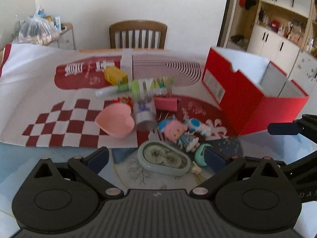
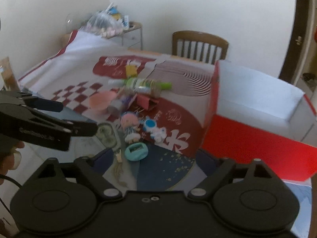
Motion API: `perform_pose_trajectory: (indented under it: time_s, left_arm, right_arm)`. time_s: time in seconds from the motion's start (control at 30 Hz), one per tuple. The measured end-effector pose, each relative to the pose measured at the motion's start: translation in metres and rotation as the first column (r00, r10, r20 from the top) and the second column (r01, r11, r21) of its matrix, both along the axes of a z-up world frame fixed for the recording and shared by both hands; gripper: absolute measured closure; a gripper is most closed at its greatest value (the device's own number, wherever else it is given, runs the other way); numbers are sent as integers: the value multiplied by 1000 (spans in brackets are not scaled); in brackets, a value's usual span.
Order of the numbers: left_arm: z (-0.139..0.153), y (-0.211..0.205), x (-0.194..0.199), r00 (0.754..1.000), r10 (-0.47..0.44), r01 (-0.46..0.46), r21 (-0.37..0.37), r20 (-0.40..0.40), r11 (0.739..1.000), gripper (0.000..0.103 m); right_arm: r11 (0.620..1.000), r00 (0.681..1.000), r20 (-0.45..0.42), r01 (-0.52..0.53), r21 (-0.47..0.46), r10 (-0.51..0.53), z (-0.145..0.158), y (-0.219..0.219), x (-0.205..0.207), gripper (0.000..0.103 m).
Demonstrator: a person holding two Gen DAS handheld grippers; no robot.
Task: Organize rigid objects
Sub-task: 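Grasp the green correction tape with the left tool while the right tool grasps the teal sharpener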
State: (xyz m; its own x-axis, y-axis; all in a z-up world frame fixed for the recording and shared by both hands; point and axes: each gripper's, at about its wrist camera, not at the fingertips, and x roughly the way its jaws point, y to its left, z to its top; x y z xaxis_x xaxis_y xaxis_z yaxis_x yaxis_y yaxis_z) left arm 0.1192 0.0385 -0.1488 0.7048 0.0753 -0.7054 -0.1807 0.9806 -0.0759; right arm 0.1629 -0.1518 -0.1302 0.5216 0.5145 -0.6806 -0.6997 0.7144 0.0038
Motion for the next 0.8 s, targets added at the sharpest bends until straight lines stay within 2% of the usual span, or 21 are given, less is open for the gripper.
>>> perform_pose_trajectory:
  time_s: [0.33, 0.47, 0.63, 0.8]
  left_arm:
    - [-26, -3, 33, 995, 62, -61, 12, -76, 998, 1]
    - [-32, -4, 41, 992, 85, -84, 14, -97, 996, 1]
    - [-39, -4, 46, 988, 102, -102, 7, -119, 995, 1]
    - [-47, -3, 48, 984, 110, -111, -1, -140, 994, 1]
  right_arm:
    - [997, 998, -31, -64, -54, 62, -31, 15, 19, 28]
    - [993, 995, -29, -101, -63, 100, -37, 21, 21, 31]
    - [989, 991, -36, -131, -69, 129, -42, 30, 27, 44]
    - [986, 988, -40, -151, -75, 148, -47, 35, 31, 48]
